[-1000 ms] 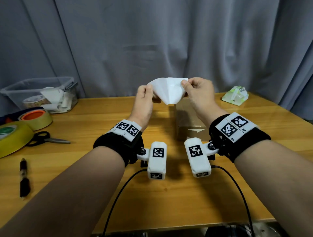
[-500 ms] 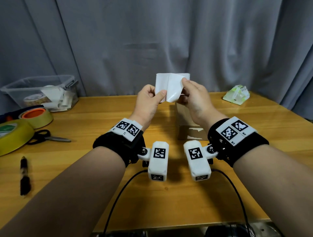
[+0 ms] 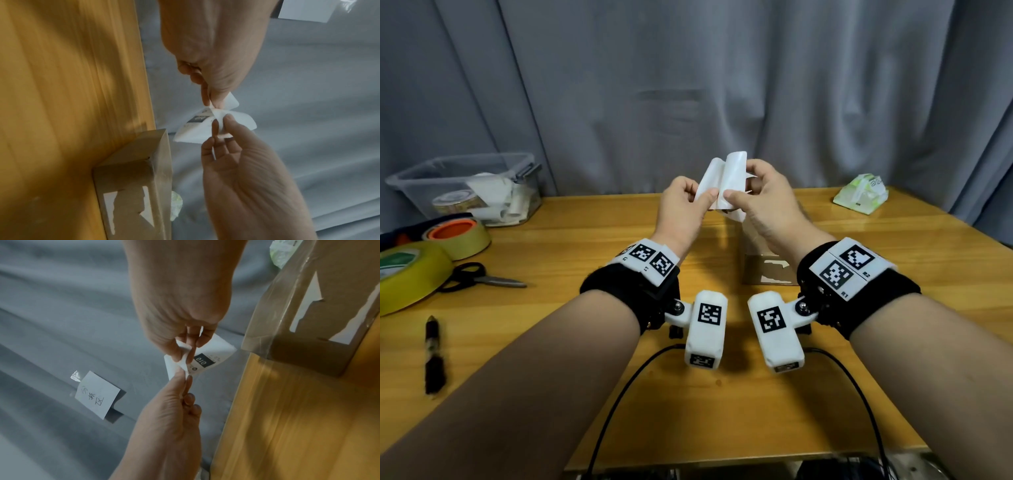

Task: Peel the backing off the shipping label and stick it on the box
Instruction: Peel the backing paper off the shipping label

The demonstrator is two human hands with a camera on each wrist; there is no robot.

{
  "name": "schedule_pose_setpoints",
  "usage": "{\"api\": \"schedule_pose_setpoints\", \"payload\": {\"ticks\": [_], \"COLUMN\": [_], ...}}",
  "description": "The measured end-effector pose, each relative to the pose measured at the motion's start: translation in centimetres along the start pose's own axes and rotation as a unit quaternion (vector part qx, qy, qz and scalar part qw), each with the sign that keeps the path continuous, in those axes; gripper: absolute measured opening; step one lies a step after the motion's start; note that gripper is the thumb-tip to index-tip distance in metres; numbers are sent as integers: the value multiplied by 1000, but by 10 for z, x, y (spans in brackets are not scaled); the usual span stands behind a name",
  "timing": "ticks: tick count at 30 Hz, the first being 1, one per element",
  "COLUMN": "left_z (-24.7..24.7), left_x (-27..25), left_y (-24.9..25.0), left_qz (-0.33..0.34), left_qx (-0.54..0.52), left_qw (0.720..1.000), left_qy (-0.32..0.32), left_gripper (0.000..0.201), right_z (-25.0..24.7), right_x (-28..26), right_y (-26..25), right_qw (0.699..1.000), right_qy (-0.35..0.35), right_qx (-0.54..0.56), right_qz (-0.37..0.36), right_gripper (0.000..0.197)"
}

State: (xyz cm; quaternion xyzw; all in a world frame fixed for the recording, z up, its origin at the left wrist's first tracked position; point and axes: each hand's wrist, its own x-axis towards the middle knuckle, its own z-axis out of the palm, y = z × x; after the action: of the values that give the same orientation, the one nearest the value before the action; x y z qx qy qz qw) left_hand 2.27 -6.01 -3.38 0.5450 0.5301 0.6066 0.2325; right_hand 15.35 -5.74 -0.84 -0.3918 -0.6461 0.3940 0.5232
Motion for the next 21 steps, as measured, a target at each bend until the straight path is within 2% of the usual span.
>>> {"api": "schedule_pose_setpoints", "payload": {"ticks": [4, 10, 21], "left_z": [-1, -5, -13], "left_x": [7, 18, 23], "left_y": [4, 1, -13], "left_qz": [28, 26, 12], "left_qx": [53, 92, 140], "left_qw": [998, 995, 990], "left_qy": [-26, -38, -28], "left_gripper": [28, 30, 33], "right_z": [-4, -17, -25], "right_x": [5, 15, 10], "right_y": [3, 7, 12], "right_qw": [999, 997, 998], "right_qy": [38, 61, 5], "right_qx": [28, 32, 30], "right_qz": [15, 45, 58], "right_gripper": [41, 40, 39]}}
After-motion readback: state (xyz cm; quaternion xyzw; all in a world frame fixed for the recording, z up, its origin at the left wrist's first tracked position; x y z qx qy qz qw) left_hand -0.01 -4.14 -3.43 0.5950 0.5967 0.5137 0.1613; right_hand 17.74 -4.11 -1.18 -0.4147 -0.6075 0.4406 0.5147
